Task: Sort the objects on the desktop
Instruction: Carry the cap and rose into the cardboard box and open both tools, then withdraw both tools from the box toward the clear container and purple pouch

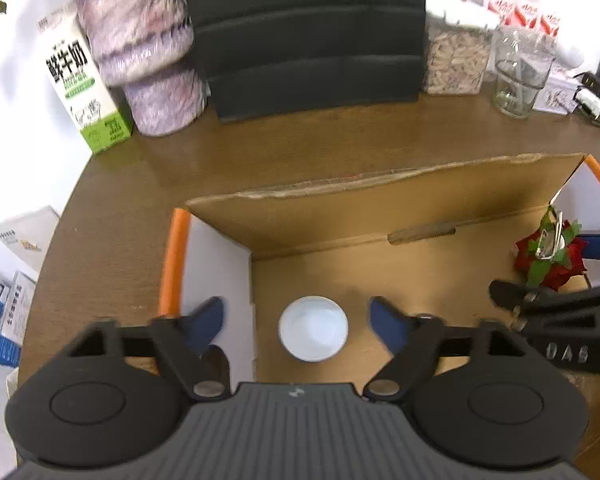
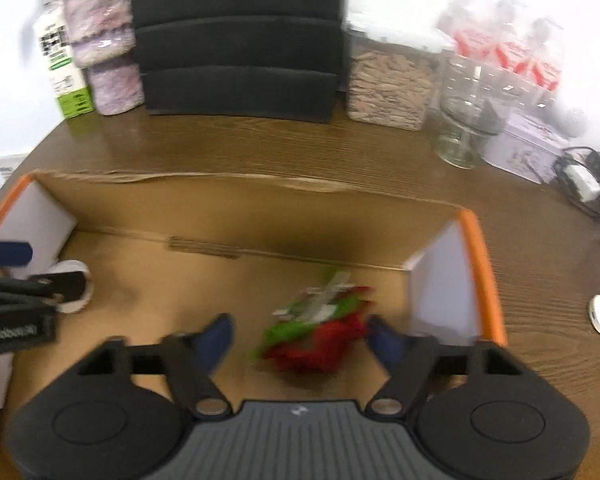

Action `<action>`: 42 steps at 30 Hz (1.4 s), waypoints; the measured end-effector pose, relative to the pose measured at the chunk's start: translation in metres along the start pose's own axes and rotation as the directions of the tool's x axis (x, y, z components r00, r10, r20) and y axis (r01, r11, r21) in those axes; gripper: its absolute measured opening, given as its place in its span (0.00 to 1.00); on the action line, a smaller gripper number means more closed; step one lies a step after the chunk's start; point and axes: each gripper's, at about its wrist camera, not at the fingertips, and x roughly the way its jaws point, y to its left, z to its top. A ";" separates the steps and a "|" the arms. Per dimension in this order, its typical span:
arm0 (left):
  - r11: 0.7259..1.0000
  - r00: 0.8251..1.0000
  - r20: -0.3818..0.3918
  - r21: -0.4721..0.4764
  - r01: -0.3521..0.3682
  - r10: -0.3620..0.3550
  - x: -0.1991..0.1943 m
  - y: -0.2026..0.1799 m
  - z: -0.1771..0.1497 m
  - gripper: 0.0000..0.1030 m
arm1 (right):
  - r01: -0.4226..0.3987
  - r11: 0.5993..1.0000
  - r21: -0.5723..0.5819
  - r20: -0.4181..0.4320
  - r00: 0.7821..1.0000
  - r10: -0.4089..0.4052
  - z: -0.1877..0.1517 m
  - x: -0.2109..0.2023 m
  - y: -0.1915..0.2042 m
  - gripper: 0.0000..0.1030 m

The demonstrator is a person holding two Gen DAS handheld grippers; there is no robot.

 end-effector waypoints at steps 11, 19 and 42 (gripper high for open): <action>0.999 0.995 0.096 -0.043 0.018 -0.014 -0.032 0.001 -0.005 1.00 | 0.006 1.000 -0.011 0.059 0.998 -0.005 -0.008 -0.033 0.006 1.00; 0.998 0.981 0.192 -0.045 0.044 -0.035 -0.073 0.009 -0.024 1.00 | -0.013 1.000 -0.009 0.141 0.990 0.014 -0.022 -0.078 0.007 1.00; 0.983 0.832 0.551 -0.107 0.147 -0.064 -0.189 0.021 -0.172 1.00 | -0.096 0.995 -0.035 0.453 0.885 0.101 -0.175 -0.211 -0.012 1.00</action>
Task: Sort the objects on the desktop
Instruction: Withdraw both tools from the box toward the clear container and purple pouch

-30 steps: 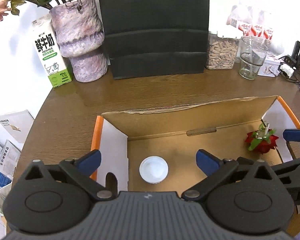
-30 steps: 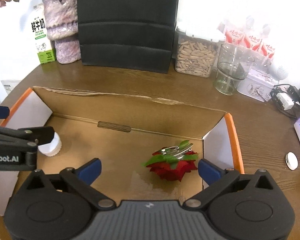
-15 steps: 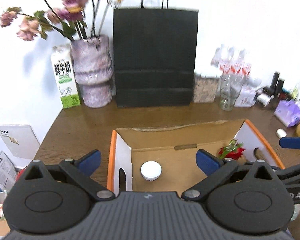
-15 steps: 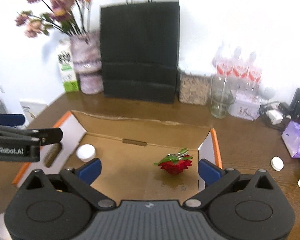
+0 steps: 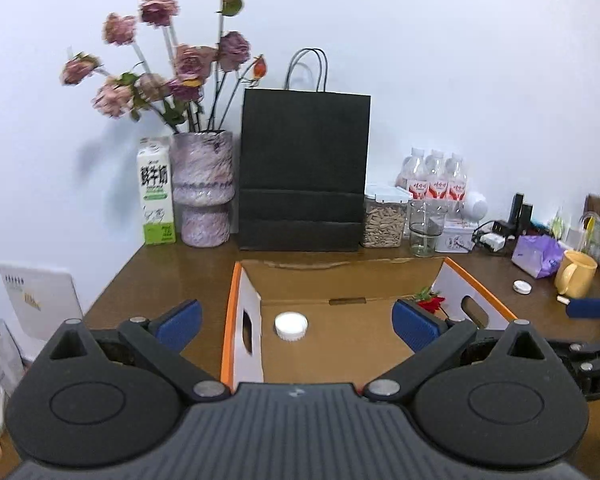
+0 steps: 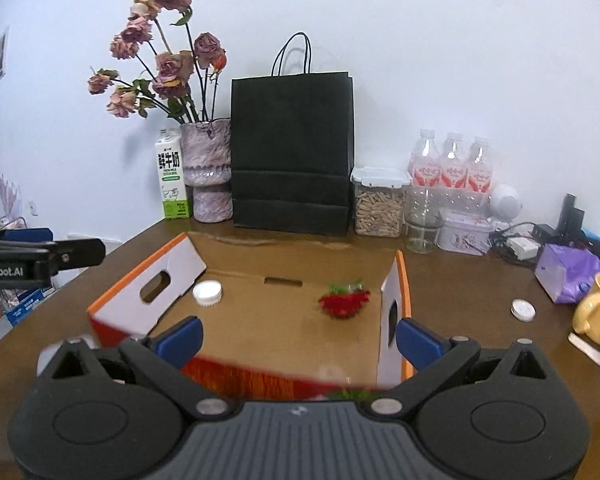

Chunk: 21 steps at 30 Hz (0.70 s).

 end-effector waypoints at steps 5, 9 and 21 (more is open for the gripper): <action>0.999 1.000 -0.001 -0.039 -0.015 0.015 -0.022 0.001 -0.033 1.00 | 0.004 1.000 -0.005 0.003 1.000 -0.004 -0.038 -0.024 0.000 1.00; 0.998 0.999 0.009 -0.061 -0.035 0.036 -0.039 0.004 -0.058 1.00 | 0.010 1.000 0.009 0.006 1.000 -0.010 -0.064 -0.040 0.000 1.00; 0.988 0.997 -0.042 -0.141 -0.068 0.062 -0.065 0.017 -0.108 1.00 | 0.012 0.997 0.071 -0.033 0.999 -0.010 -0.127 -0.060 0.011 1.00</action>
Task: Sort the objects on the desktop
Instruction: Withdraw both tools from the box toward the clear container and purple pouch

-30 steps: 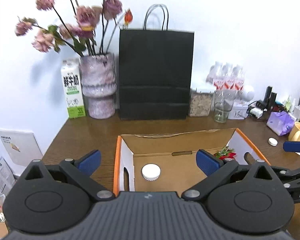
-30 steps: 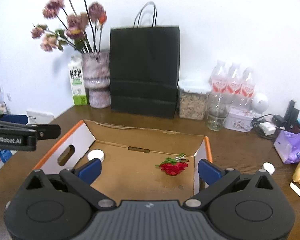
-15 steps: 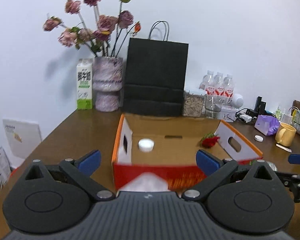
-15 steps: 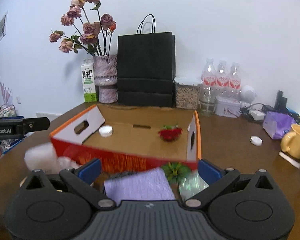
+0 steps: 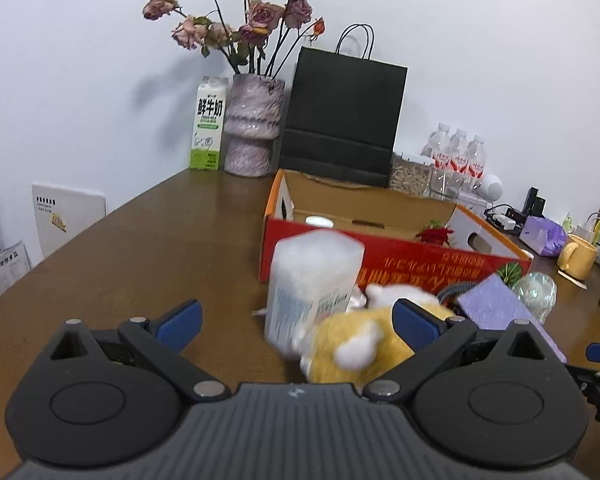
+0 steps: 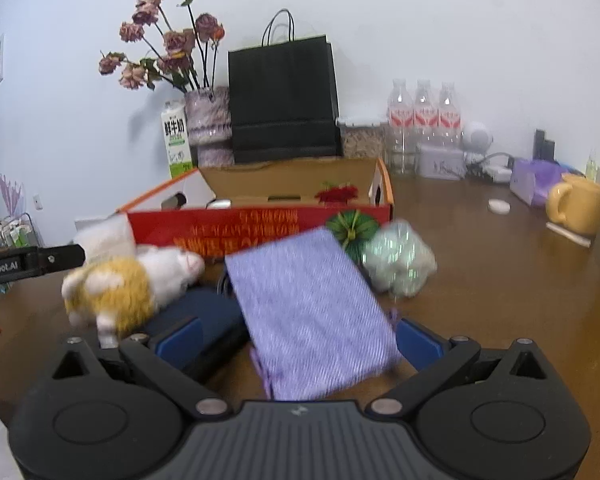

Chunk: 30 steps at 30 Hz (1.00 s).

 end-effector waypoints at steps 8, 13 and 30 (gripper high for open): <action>1.000 1.000 0.004 0.022 -0.017 0.017 -0.001 0.000 -0.012 1.00 | 0.007 1.000 0.002 -0.006 1.000 -0.007 -0.012 0.001 0.002 1.00; 0.999 1.000 0.015 0.047 -0.003 0.002 -0.001 -0.005 -0.014 1.00 | 0.008 1.000 -0.005 -0.006 1.000 -0.008 -0.012 0.002 0.004 1.00; 0.998 1.000 0.005 0.064 0.015 -0.015 0.019 -0.001 0.007 1.00 | 0.062 0.997 -0.044 -0.031 0.997 -0.063 0.001 0.028 -0.002 1.00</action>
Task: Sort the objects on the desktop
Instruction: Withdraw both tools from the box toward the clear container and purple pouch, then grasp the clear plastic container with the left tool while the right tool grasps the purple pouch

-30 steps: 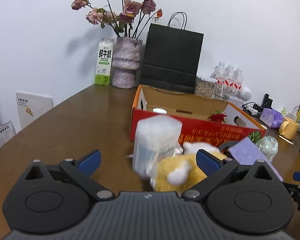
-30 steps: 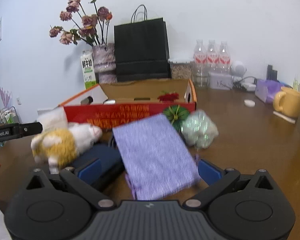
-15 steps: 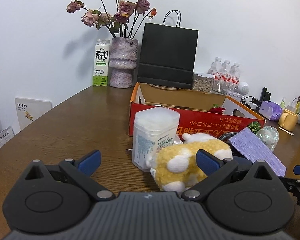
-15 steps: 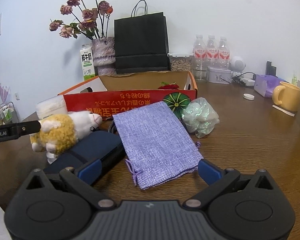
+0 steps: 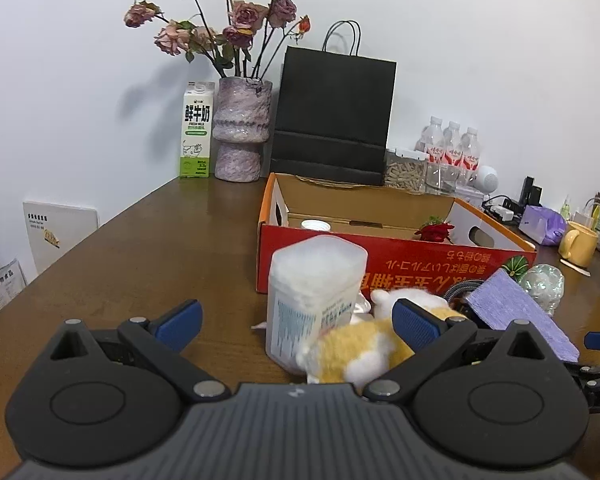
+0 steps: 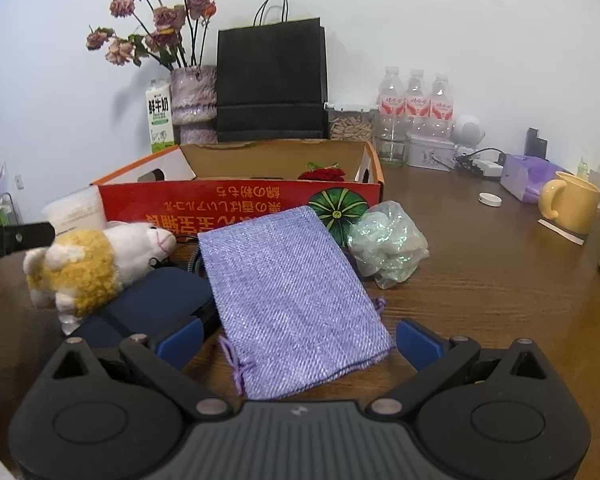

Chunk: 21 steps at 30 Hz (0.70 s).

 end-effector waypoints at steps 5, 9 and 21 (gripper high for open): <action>1.000 0.999 -0.037 0.016 -0.011 0.012 0.019 0.004 0.008 1.00 | 0.009 1.000 -0.026 -0.024 1.000 -0.010 0.009 0.015 0.003 1.00; 1.000 0.998 -0.058 0.018 0.006 -0.005 0.032 0.006 0.012 1.00 | 0.001 1.000 -0.029 -0.047 0.999 -0.003 0.017 0.028 0.004 1.00; 0.997 0.996 -0.065 0.030 0.066 -0.064 0.048 0.006 0.017 0.97 | -0.036 0.998 -0.050 -0.084 0.996 0.032 0.027 0.043 0.004 0.87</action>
